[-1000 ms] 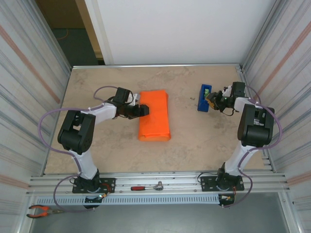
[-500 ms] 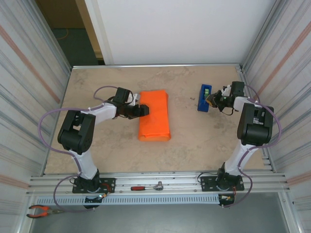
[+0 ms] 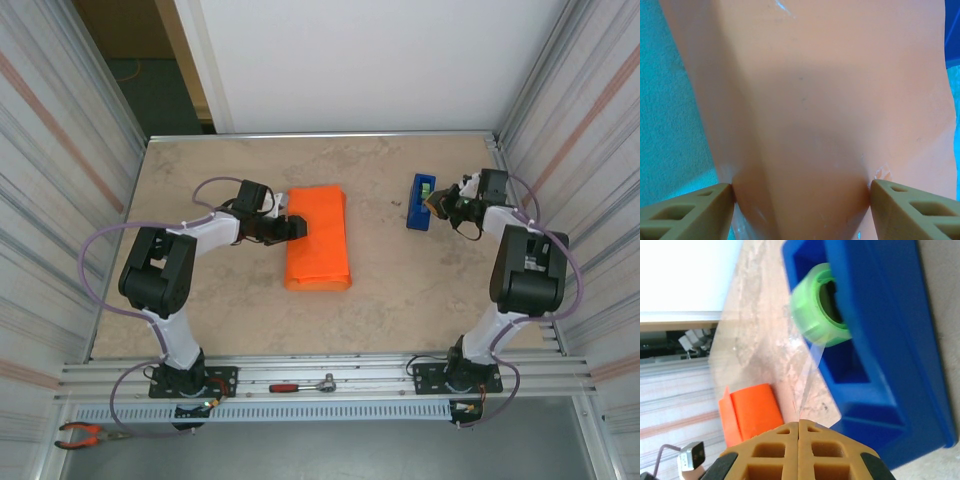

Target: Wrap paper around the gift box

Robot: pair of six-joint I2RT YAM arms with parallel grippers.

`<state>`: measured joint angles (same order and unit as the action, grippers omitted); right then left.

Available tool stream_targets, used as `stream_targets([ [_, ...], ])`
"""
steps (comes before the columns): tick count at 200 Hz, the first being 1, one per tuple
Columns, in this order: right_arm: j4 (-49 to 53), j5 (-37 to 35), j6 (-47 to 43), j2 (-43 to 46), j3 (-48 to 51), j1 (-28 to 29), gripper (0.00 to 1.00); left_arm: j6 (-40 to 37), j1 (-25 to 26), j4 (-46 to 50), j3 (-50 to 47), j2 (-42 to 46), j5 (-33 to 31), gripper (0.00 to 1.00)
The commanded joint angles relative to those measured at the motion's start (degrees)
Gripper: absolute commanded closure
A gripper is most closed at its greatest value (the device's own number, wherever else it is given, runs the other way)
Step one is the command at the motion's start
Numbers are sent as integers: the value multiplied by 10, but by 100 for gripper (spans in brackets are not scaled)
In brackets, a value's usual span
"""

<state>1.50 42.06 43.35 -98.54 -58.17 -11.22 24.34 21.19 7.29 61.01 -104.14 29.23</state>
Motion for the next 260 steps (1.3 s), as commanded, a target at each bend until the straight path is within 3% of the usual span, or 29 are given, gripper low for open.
stream_targets([
  [1, -6, 20, 27, 40, 23, 4, 100, -20, 11, 63, -23, -28, -54, 30],
  [155, -15, -38, 67, 86, 151, 17, 100, -20, 11, 64, -22, -31, -54, 30],
  [209, -79, -48, 107, 9, 155, 17, 100, -22, 11, 64, -23, -29, -54, 30],
  [260, -198, -6, 181, -48, 167, 26, 100, -22, 11, 66, -23, -27, -55, 30],
])
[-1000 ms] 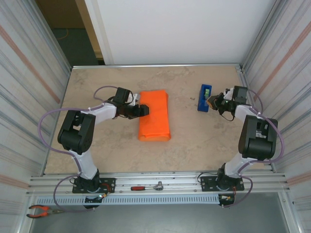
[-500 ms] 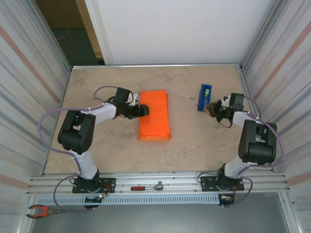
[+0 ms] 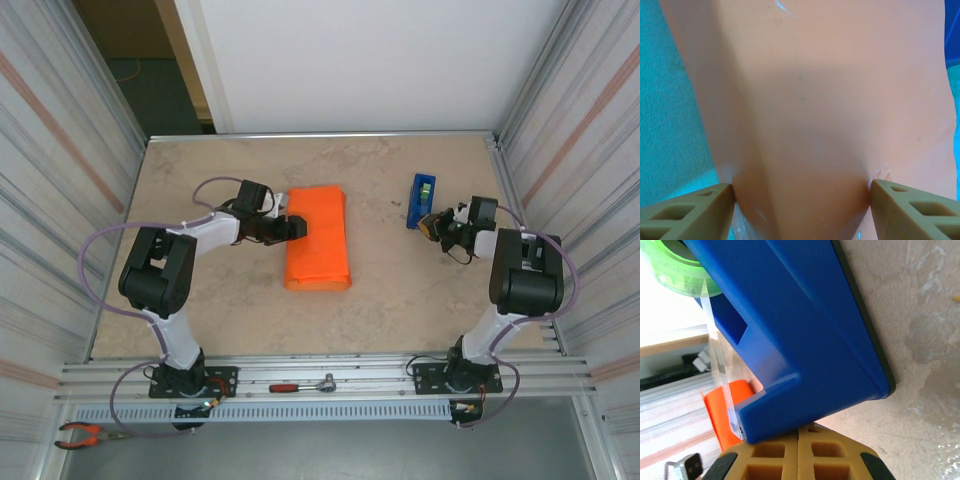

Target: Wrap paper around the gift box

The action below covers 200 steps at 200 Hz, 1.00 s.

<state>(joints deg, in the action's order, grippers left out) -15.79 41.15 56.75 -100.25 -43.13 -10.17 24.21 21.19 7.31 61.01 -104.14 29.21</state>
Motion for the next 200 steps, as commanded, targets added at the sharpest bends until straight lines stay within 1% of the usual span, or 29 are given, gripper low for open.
stream_targets([
  [1, -24, 3, 47, -30, 17, 15, 100, -21, 11, 65, -22, -27, -55, 30],
  [29, -9, 6, 50, -6, 14, 37, 100, -20, 11, 65, -22, -28, -54, 30],
  [45, -11, 13, 54, 7, 7, 61, 100, -20, 11, 65, -23, -29, -55, 30],
  [61, 15, 12, 39, 26, -16, 93, 100, -20, 11, 66, -22, -28, -55, 30],
  [75, 67, 14, 8, 39, -55, 127, 100, -20, 11, 66, -22, -28, -55, 30],
  [95, 174, 27, -64, 32, -139, 175, 100, -21, 12, 66, -21, -29, -55, 30],
  [120, 309, 54, -163, -14, -249, 228, 100, -20, 11, 65, -23, -30, -55, 30],
  [142, 413, 52, -243, -60, -324, 267, 100, -20, 11, 64, -23, -28, -55, 30],
  [162, 468, 41, -291, -88, -370, 294, 100, -21, 11, 64, -24, -28, -55, 30],
  [200, 525, 11, -329, -114, -416, 316, 100, -21, 12, 65, -22, -28, -55, 30],
])
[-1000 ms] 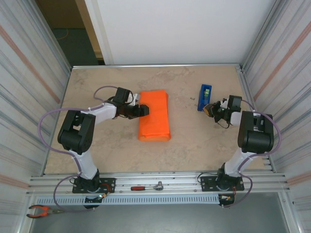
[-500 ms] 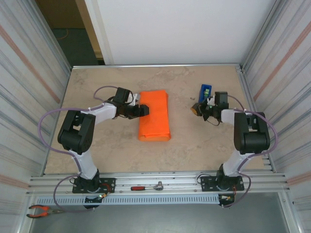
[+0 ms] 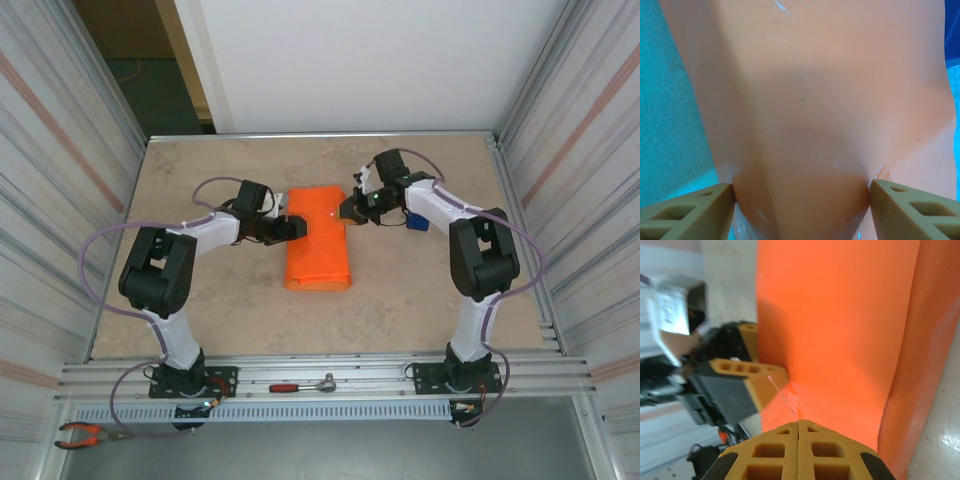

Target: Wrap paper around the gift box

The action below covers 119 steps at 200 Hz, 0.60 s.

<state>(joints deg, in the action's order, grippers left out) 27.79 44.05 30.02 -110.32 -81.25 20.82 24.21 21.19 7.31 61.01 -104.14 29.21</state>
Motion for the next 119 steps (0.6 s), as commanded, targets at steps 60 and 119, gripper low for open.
stream_targets([
  [60, 110, -41, -77, -31, -52, 7, 100, -20, 12, 65, -22, -27, -55, 30],
  [119, 138, -97, -99, -54, -64, 8, 100, -21, 12, 65, -22, -27, -55, 30],
])
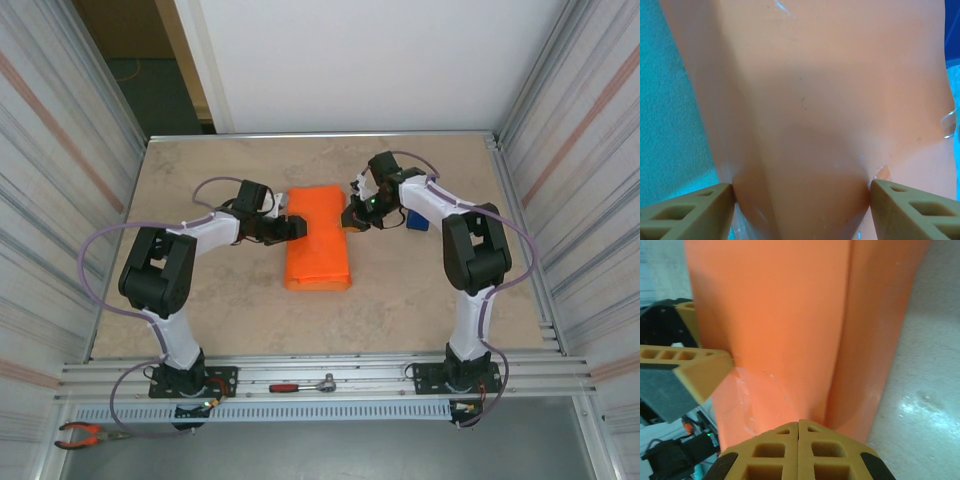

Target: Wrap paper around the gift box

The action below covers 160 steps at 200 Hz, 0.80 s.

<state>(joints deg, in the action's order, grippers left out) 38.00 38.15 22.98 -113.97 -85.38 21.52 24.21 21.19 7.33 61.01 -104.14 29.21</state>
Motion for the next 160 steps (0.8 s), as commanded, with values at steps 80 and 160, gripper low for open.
stream_targets([
  [80, 46, -59, -37, -18, -27, 6, 83, -20, 12, 65, -23, -29, -54, 30],
  [160, 38, -63, -28, 8, -21, 6, 54, -19, 13, 64, -24, -30, -54, 30],
])
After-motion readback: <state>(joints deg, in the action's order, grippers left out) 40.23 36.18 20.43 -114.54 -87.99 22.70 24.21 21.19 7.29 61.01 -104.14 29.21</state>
